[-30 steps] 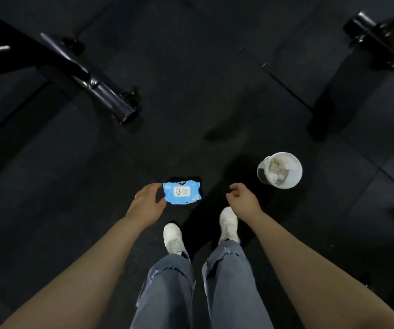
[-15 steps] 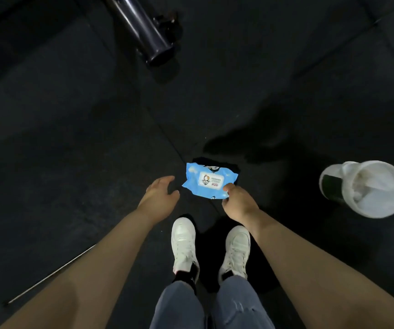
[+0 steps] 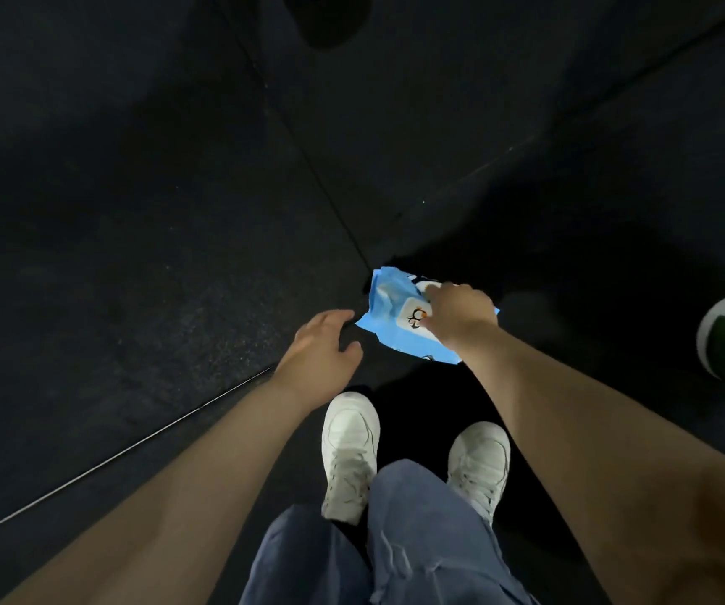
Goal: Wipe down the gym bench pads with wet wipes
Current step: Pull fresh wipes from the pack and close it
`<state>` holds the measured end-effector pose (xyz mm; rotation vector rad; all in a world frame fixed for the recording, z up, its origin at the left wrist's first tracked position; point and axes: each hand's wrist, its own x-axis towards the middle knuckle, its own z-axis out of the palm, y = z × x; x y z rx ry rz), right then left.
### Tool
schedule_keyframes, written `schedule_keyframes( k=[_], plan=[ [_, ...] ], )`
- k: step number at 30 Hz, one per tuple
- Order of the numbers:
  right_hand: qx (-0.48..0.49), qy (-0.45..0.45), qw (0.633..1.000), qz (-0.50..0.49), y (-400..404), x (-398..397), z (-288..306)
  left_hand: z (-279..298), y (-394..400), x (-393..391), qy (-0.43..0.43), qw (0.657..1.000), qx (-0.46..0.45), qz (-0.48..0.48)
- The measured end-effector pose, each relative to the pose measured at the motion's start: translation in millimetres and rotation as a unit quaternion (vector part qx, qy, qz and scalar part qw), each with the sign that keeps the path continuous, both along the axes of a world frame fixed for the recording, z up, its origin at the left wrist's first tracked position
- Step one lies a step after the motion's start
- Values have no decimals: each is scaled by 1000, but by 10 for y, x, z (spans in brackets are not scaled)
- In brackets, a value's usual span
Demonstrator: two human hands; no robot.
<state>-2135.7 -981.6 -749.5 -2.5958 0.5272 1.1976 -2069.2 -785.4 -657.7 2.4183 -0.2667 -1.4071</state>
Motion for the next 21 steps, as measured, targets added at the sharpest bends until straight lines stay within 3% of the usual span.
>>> schedule_keyframes(
  k=[3,5,9,13,21],
  plan=[
    [43,50,998,3,128,13,133,97,28,-78,9,1000,7,-8],
    [54,28,998,-24,210,-132,356,266,23,-128,12,1000,15,-13],
    [113,-6,971,-209,153,-431,1086,816,-88,-231,25,999,13,-18],
    [197,-58,906,-370,-40,-706,1954,1563,-341,-377,15,999,-15,-29],
    [256,-169,753,-582,-374,-1200,3866,3172,-932,-786,-18,991,-126,-35]
  ],
)
